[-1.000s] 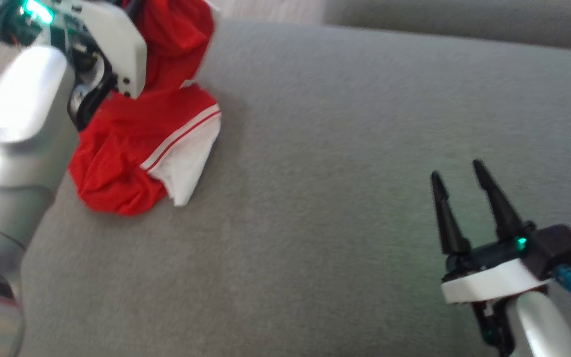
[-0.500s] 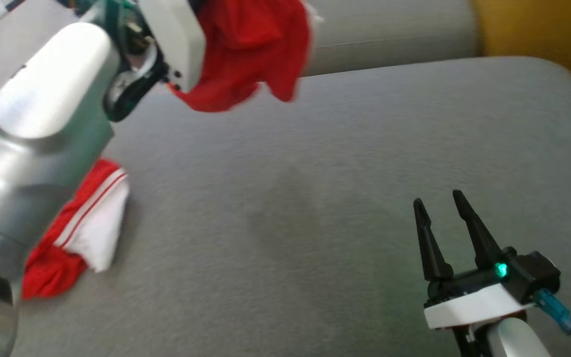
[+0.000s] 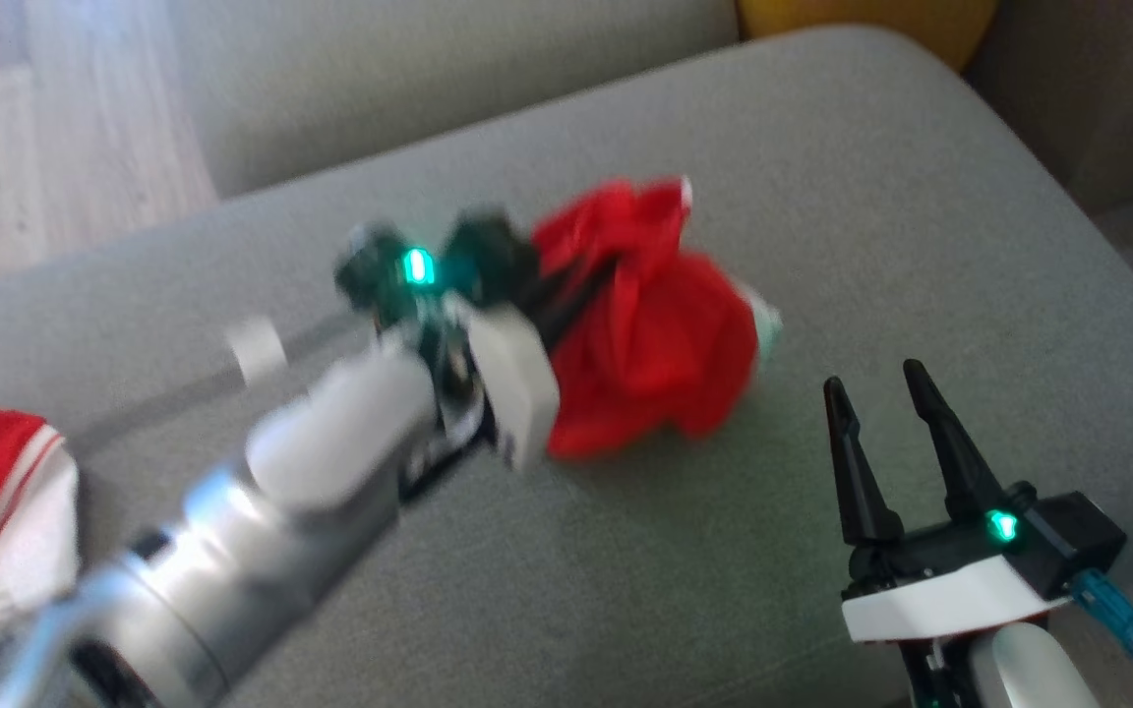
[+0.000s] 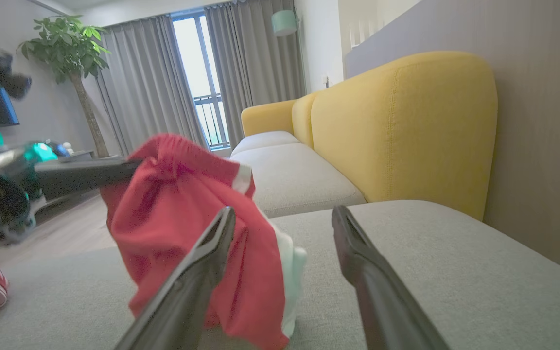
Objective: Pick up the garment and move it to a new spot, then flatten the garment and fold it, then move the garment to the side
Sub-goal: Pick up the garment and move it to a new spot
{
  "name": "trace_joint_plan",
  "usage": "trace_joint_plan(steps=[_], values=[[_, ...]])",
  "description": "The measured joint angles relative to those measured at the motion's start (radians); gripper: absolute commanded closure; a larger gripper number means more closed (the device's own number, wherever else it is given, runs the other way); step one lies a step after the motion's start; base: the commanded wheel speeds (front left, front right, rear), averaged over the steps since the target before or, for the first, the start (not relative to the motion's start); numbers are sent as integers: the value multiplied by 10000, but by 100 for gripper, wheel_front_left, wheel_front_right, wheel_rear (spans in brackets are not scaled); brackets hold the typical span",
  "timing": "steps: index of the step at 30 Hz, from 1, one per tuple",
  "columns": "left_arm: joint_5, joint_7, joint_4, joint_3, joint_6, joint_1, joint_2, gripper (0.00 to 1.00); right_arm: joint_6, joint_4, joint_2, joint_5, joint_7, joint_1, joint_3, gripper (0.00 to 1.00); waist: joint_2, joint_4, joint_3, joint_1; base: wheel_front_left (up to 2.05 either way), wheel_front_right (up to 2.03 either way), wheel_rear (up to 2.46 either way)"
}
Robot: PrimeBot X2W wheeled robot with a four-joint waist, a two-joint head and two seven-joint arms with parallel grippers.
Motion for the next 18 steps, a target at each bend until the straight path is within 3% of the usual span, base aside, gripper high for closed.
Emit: trace_joint_plan(steps=[9, 11, 14, 18], values=[[-81, -1315, 1639, -855, 75, 2668, -686, 100, 0, 4, 102, 4, 0, -12, -127, 0, 0, -101, 442, 1, 0, 0, 0], [-48, -1772, 1873, -863, 265, 3035, -913, 0, 0, 15, 102, 4, 0, 12, -209, 0, 0, 2, 328, -1, 0, 0, 0], [201, -2581, 2002, -861, 656, 3189, -1085, 0, 0, 29, 82, 2, 0, 126, -297, 0, 0, 229, 128, 0, 0, 0, 0], [688, -3120, 1776, -550, 1513, 3346, -1195, 0, 0, 123, 50, 4, 0, 486, -372, 0, 0, 625, -193, -1, 0, 0, 0]])
